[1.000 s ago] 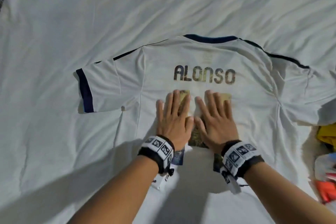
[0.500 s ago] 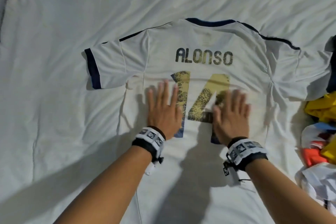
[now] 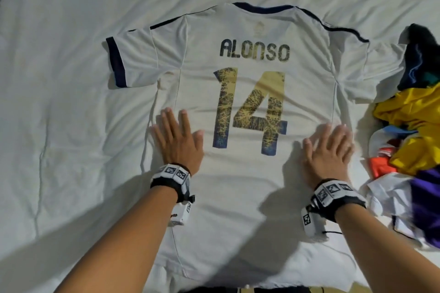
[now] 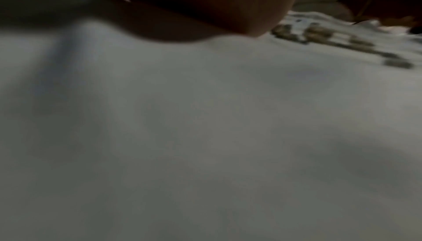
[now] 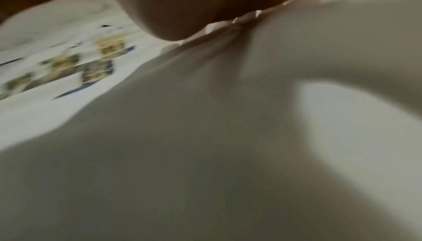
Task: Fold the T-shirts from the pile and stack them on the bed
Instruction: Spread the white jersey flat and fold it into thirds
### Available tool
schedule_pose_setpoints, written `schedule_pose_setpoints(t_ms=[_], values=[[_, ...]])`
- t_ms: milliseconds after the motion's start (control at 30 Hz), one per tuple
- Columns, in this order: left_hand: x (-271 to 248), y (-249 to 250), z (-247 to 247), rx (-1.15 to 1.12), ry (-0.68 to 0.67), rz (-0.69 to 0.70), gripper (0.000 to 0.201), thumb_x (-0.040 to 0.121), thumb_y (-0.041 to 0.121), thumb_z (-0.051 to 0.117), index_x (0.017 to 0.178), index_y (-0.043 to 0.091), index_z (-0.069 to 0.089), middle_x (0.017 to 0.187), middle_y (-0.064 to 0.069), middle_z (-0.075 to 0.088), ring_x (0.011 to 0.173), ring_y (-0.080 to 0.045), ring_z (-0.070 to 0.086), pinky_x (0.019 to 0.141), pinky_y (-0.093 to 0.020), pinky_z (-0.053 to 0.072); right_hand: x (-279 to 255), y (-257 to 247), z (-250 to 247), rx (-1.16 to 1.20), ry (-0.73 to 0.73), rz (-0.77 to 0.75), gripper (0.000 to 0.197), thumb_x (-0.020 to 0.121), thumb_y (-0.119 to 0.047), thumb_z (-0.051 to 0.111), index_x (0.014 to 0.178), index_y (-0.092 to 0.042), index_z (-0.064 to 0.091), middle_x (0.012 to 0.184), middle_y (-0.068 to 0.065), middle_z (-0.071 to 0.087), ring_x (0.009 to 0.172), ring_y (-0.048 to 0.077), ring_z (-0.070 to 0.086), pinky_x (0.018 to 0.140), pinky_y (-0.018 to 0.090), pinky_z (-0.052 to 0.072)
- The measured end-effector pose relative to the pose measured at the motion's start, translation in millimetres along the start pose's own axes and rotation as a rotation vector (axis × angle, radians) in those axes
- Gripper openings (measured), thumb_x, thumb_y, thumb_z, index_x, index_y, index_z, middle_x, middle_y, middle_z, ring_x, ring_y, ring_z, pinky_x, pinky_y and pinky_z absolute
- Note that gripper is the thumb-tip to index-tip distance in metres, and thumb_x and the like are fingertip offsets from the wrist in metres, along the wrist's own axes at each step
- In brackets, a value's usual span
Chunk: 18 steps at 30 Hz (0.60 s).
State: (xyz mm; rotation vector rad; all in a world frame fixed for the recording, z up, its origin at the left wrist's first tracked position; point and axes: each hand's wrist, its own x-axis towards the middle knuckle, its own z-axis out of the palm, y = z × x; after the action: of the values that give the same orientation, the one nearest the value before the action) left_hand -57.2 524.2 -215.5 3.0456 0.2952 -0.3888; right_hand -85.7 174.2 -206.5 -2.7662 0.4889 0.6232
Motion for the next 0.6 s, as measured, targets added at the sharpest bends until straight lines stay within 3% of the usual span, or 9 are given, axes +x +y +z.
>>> schedule_pose_setpoints(t_ms=[100,167,267,333,367,433,467,533,600], values=[[-25,48,3,0.003,-0.034,0.418,0.073,0.103,0.057,0.019,0.163,0.026,-0.009,0.168,-0.017,-0.018,0.156,-0.036,-0.012,0.123,-0.062,-0.004,-13,-21,16,-0.09,-0.009,-0.295,0.066,0.103,-0.06,0.007,0.159,-0.033,-0.018,0.165,0.005,-0.029,0.151,0.026,-0.029,0.122,0.046,-0.018],[-38,63,10,0.056,-0.107,0.57,0.071,0.104,0.057,0.019,0.162,0.03,-0.011,0.168,-0.012,-0.019,0.157,-0.033,-0.011,0.123,-0.062,0.0,-16,-16,24,-0.093,-0.065,-0.313,0.066,0.104,-0.061,0.01,0.158,-0.036,-0.019,0.164,0.001,-0.032,0.15,0.023,-0.032,0.122,0.045,-0.019],[-37,67,17,0.087,-0.121,0.337,0.072,0.104,0.056,0.017,0.162,0.025,-0.014,0.168,-0.012,-0.019,0.156,-0.033,-0.013,0.122,-0.064,-0.003,-5,7,15,-0.025,-0.079,-0.06,0.071,0.103,-0.06,0.01,0.16,-0.026,-0.017,0.165,0.006,-0.028,0.152,0.026,-0.026,0.123,0.052,-0.012],[-31,82,12,0.026,-0.092,0.165,0.074,0.103,0.053,0.018,0.162,0.017,-0.009,0.167,-0.017,-0.018,0.155,-0.036,-0.015,0.122,-0.064,-0.005,4,14,-2,0.001,-0.022,0.049,0.075,0.103,-0.058,0.012,0.161,-0.016,-0.009,0.168,0.013,-0.016,0.155,0.029,-0.015,0.124,0.056,-0.004],[-29,97,8,-0.006,-0.078,0.162,0.075,0.102,0.052,0.02,0.162,0.015,-0.007,0.167,-0.02,-0.017,0.155,-0.037,-0.016,0.122,-0.063,-0.005,8,12,-13,0.002,0.04,0.05,0.076,0.103,-0.058,0.017,0.161,-0.012,-0.002,0.169,0.015,-0.006,0.156,0.031,-0.005,0.124,0.057,0.0],[-24,136,4,-0.049,-0.07,0.3,0.077,0.103,0.051,0.024,0.162,0.015,-0.008,0.166,-0.021,-0.019,0.154,-0.038,-0.018,0.123,-0.061,-0.006,20,1,-35,-0.022,0.143,-0.054,0.074,0.104,-0.055,0.025,0.16,-0.011,0.007,0.169,0.014,0.006,0.154,0.033,0.011,0.124,0.053,0.007],[-21,158,1,-0.048,-0.088,0.396,0.078,0.103,0.051,0.027,0.162,0.017,-0.011,0.166,-0.02,-0.021,0.154,-0.037,-0.02,0.123,-0.061,-0.006,29,-4,-44,-0.034,0.161,-0.134,0.073,0.104,-0.054,0.026,0.16,-0.012,0.006,0.169,0.011,0.003,0.154,0.031,0.01,0.123,0.05,0.007],[-13,200,-1,-0.008,-0.13,0.526,0.08,0.102,0.052,0.025,0.16,0.02,-0.02,0.164,-0.018,-0.028,0.152,-0.036,-0.026,0.123,-0.06,-0.007,55,-12,-61,-0.059,0.148,-0.276,0.074,0.105,-0.053,0.022,0.162,-0.013,-0.004,0.169,0.007,-0.013,0.156,0.026,-0.006,0.125,0.043,-0.001],[0,234,3,0.018,-0.195,0.544,0.076,0.093,0.054,-0.002,0.156,0.019,-0.026,0.162,-0.016,-0.033,0.151,-0.034,-0.029,0.123,-0.058,-0.007,89,-13,-72,-0.133,0.125,-0.364,0.073,0.106,-0.053,0.017,0.161,-0.014,-0.01,0.167,0.006,-0.023,0.154,0.024,-0.019,0.125,0.041,-0.009]])
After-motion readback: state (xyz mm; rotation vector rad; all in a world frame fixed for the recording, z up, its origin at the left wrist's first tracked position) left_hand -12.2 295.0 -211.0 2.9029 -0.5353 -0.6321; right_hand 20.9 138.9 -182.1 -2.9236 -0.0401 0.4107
